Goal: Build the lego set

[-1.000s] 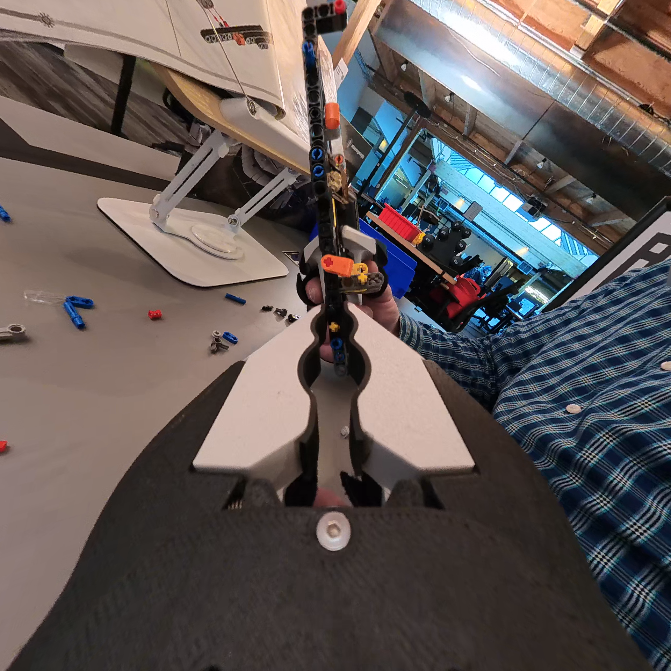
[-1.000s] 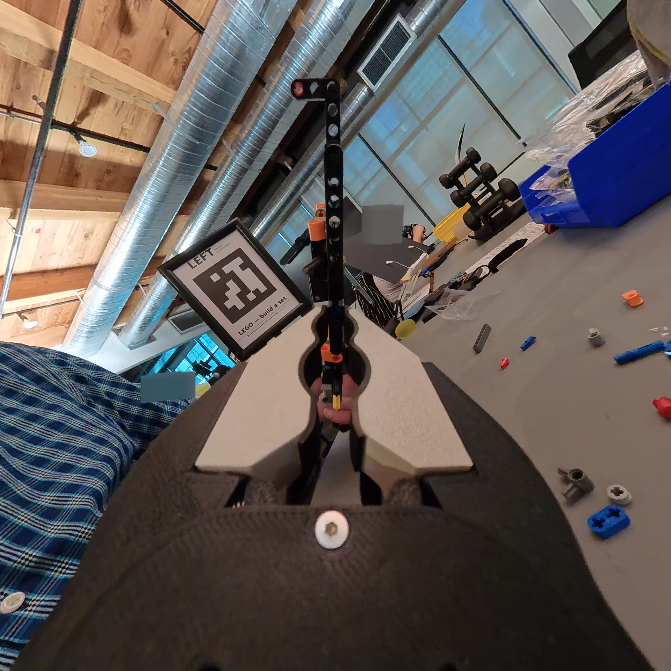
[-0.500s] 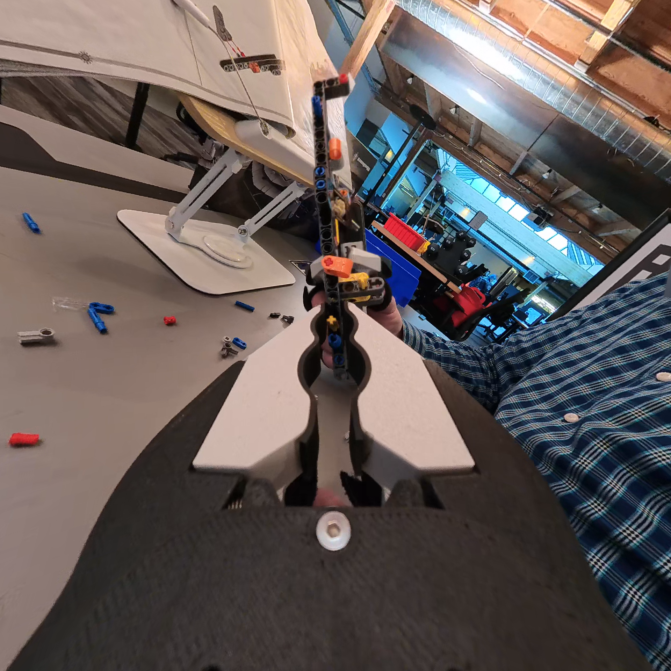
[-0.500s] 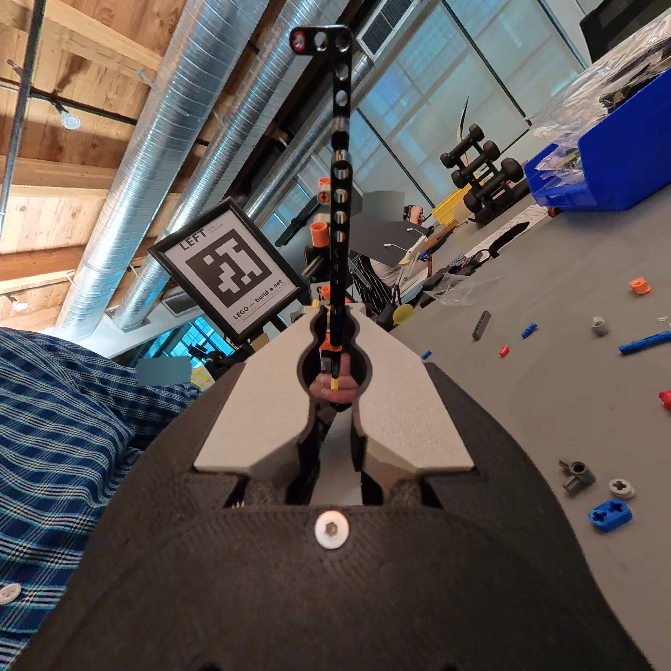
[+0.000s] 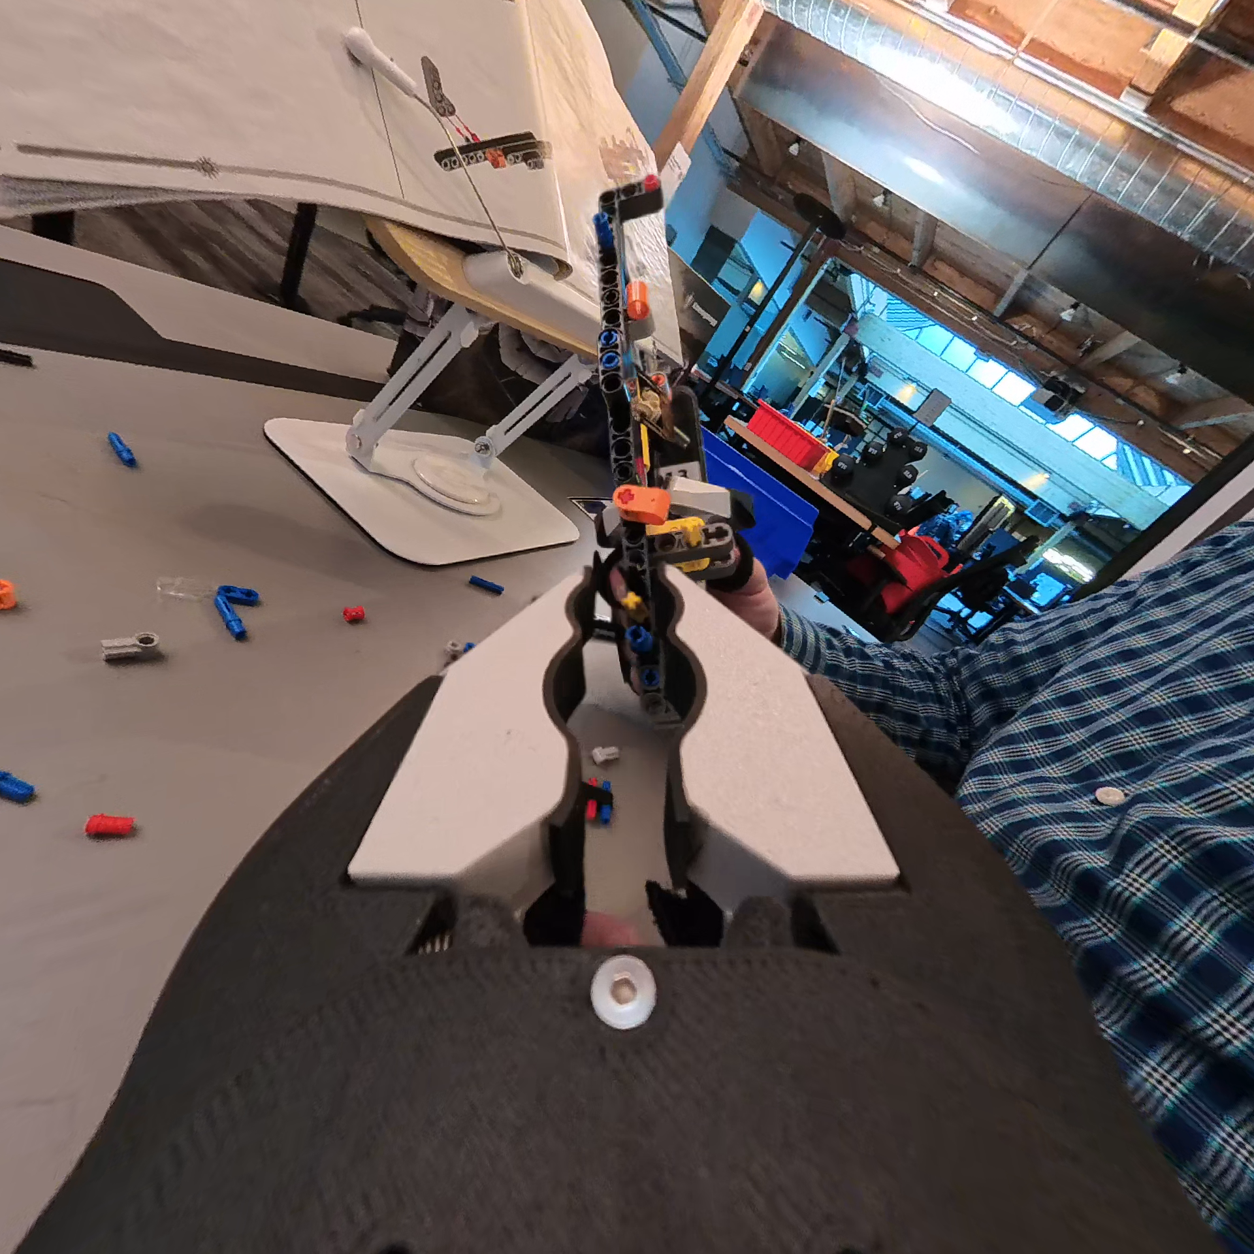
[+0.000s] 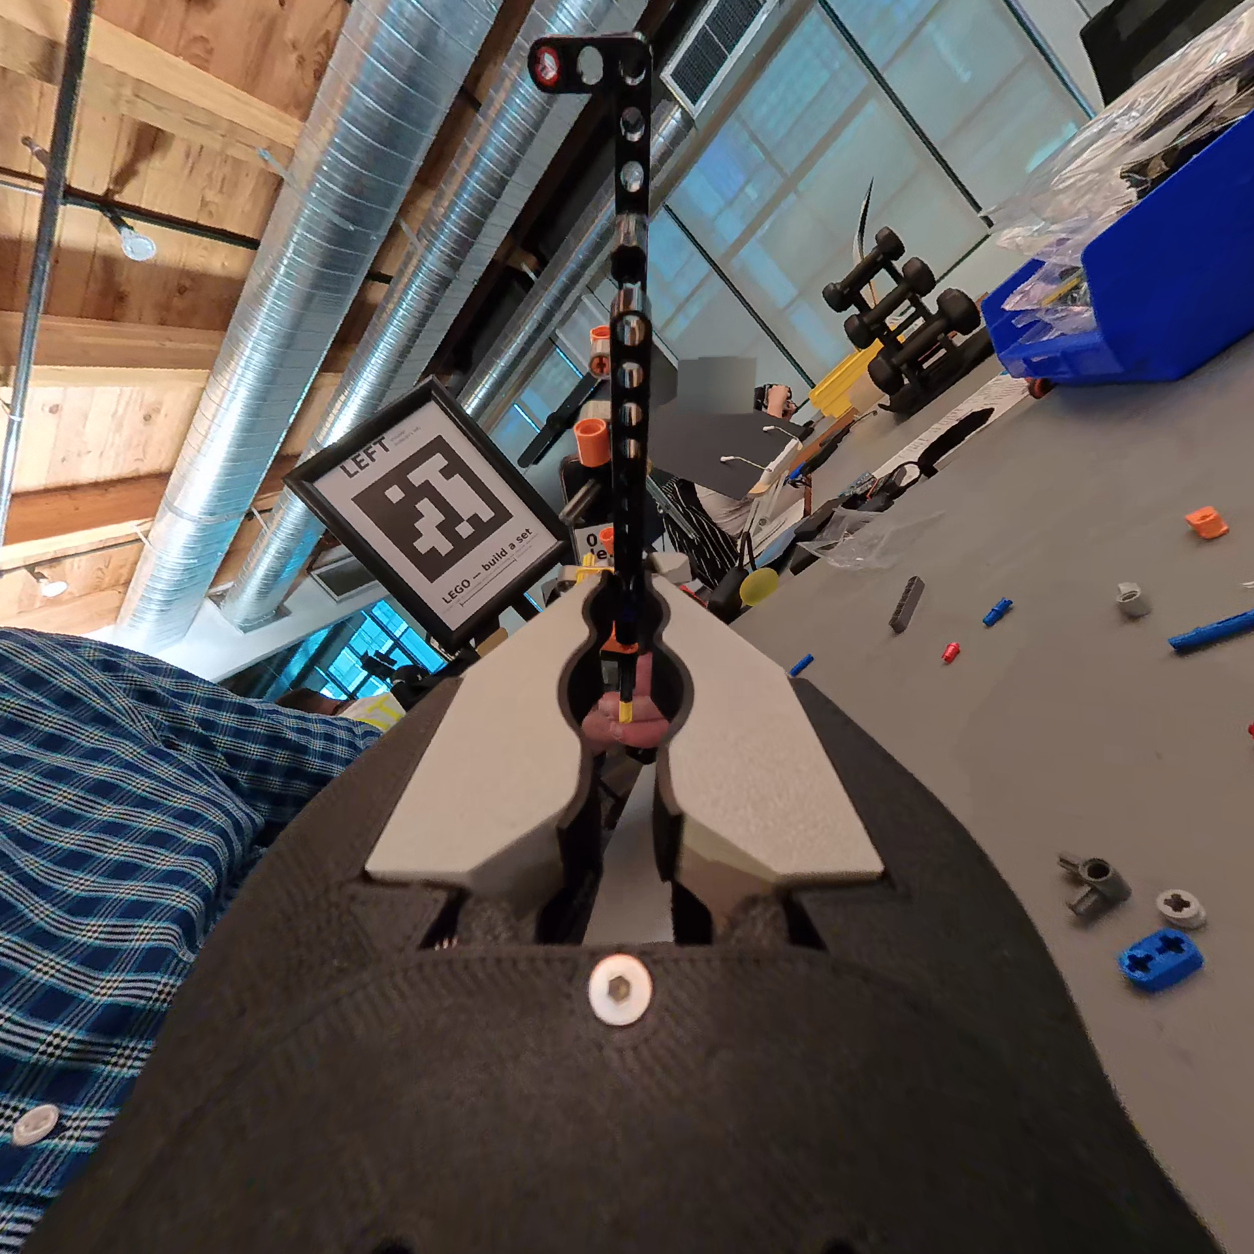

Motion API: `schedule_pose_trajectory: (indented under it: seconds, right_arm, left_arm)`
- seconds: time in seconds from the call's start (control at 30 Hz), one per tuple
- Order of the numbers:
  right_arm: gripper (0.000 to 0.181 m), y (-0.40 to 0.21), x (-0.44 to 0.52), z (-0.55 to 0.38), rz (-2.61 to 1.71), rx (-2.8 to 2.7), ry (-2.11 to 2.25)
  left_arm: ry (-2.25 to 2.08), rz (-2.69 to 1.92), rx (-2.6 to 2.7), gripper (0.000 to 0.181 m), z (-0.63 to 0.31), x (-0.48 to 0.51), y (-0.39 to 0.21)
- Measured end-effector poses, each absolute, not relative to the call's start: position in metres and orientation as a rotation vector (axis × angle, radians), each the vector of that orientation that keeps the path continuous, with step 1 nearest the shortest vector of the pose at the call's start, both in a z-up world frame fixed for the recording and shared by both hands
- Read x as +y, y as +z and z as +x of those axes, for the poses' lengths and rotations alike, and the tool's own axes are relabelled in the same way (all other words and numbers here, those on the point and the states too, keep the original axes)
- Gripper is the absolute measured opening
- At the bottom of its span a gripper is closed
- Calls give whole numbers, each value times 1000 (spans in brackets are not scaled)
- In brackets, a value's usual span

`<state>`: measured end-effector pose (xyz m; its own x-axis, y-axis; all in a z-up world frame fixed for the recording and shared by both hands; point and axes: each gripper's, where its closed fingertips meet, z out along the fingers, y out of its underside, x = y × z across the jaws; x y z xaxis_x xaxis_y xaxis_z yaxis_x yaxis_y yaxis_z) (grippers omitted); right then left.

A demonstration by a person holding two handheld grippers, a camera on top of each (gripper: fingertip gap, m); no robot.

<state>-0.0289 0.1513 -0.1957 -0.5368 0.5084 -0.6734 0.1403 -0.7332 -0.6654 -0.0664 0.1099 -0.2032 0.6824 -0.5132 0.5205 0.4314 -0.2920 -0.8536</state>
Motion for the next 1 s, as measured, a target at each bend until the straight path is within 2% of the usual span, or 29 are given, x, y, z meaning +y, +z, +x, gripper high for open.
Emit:
schedule_pose_trajectory:
  seconds: [0.37, 0.47, 0.63, 0.73, 0.93, 1.0]
  right_arm:
    - [5, -193, 161, -29, -1395, -910, 2392]
    - [4, -193, 164, -29, -1404, -875, 2396]
    - [4, -194, 171, -29, -1429, -813, 2398]
    - [5, -194, 173, -29, -1436, -788, 2399]
    - [5, -195, 171, -30, -1445, -790, 2399]
    - [5, -194, 170, -30, -1440, -792, 2406]
  left_arm:
    - [-635, -1649, 154, 57, -68, 114, -194]
    - [-424, -1670, 180, 88, -75, 119, -194]
    - [-21, -1729, 407, 104, -62, 122, -207]
    - [244, -1766, 508, 100, -61, 128, -221]
    - [430, -1759, 522, 67, -66, 132, -225]
    - [444, -1757, 527, 67, -67, 131, -224]
